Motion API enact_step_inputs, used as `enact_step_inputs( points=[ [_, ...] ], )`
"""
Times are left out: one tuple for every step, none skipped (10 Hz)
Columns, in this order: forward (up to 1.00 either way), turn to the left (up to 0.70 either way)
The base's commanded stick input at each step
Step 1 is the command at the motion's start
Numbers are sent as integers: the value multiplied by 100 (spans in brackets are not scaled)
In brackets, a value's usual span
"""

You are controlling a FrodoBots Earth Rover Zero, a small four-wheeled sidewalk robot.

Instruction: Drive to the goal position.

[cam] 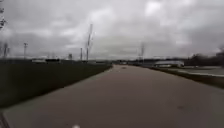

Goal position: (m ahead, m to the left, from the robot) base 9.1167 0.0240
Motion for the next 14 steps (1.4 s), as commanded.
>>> enact_step_inputs(
  points=[
    [100,-40],
    [100,-14],
    [100,0],
    [100,0],
    [100,0],
    [100,0],
    [100,0],
    [100,0],
    [100,0],
    [100,0],
    [100,0],
    [100,0],
    [100,0],
    [100,0]
  ],
)
